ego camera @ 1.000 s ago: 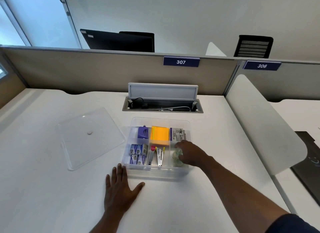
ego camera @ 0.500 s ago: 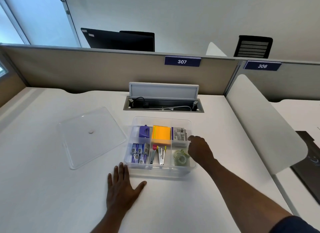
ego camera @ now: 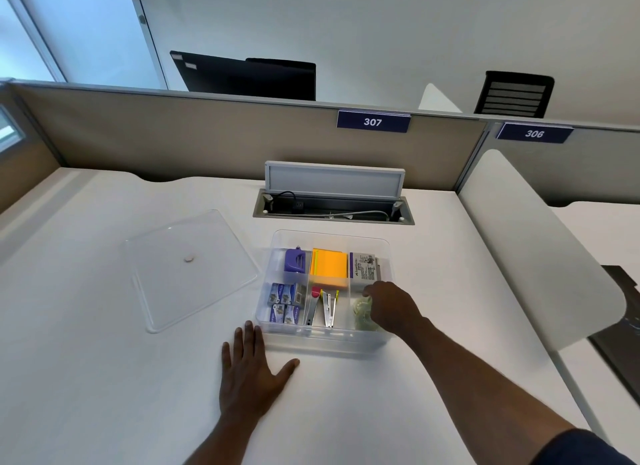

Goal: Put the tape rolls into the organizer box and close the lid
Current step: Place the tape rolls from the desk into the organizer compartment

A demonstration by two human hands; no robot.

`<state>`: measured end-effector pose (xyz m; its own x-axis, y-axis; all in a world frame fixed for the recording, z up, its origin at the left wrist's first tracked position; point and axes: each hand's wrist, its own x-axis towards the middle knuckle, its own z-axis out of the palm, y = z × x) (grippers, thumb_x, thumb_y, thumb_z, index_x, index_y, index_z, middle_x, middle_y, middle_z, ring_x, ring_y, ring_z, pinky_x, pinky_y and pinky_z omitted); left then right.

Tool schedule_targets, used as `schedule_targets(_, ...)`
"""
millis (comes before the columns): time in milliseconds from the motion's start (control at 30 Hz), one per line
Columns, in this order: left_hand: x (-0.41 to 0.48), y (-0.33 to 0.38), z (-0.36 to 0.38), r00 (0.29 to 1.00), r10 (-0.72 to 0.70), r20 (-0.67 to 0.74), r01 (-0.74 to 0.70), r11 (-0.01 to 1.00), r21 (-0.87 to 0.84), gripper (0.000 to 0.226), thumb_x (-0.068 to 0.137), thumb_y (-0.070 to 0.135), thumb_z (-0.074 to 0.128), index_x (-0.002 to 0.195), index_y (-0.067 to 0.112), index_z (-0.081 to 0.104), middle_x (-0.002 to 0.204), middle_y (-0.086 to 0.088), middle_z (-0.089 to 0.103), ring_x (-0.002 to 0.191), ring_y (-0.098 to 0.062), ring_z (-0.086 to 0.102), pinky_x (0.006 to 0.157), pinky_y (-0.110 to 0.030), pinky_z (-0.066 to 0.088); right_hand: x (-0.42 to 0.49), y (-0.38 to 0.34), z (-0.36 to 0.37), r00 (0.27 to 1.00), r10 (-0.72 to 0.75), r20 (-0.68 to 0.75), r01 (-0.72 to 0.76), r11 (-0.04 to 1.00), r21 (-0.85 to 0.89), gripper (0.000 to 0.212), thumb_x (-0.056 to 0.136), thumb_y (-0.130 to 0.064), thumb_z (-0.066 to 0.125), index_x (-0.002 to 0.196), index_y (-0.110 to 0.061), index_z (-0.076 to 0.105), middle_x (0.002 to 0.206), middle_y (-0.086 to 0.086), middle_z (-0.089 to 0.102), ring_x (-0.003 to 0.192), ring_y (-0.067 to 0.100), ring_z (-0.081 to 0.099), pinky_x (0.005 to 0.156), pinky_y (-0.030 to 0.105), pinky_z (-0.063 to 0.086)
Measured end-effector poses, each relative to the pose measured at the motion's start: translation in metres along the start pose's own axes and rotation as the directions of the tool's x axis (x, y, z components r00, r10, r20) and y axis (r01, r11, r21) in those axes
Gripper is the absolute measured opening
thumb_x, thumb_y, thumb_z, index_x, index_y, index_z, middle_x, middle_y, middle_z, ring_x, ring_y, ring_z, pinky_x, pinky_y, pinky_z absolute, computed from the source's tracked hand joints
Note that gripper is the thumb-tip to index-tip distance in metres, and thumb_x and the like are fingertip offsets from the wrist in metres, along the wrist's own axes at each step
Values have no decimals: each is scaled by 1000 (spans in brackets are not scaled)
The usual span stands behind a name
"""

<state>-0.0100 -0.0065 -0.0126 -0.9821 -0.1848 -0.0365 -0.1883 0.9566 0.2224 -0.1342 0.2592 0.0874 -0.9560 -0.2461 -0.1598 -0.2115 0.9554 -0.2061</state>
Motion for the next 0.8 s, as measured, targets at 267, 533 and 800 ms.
schedule_targets(267, 0, -1, 0, 1000, 4, -12, -5, 1000, -13, 110, 73, 86, 22, 149, 8, 17, 159, -11, 17, 147, -28, 14, 119, -48, 8, 3, -4, -1, 999, 28, -46, -32, 996, -88, 36, 84, -12, 49, 118, -14, 59, 116, 9, 63, 109, 28, 57, 91, 41, 53)
schedule_targets(533, 2, -2, 4, 1000, -1, 8, 1, 1000, -5, 110, 73, 88, 20, 149, 8, 16, 159, -10, 17, 147, -27, 12, 119, -48, 8, 3, -8, 6, 994, -89, 65, 99, 979, -175, 35, 87, -12, 46, 118, -14, 62, 121, 9, 63, 111, 31, 53, 94, 41, 49)
schedule_targets(800, 2, -4, 7, 1000, 3, 4, -3, 1000, -13, 111, 73, 88, 20, 150, 9, 13, 159, -10, 16, 147, -27, 12, 119, -48, 7, 8, -10, 9, 984, -107, 140, 138, 963, -232, 40, 85, -15, 46, 123, -17, 57, 129, 4, 62, 116, 31, 49, 97, 42, 46)
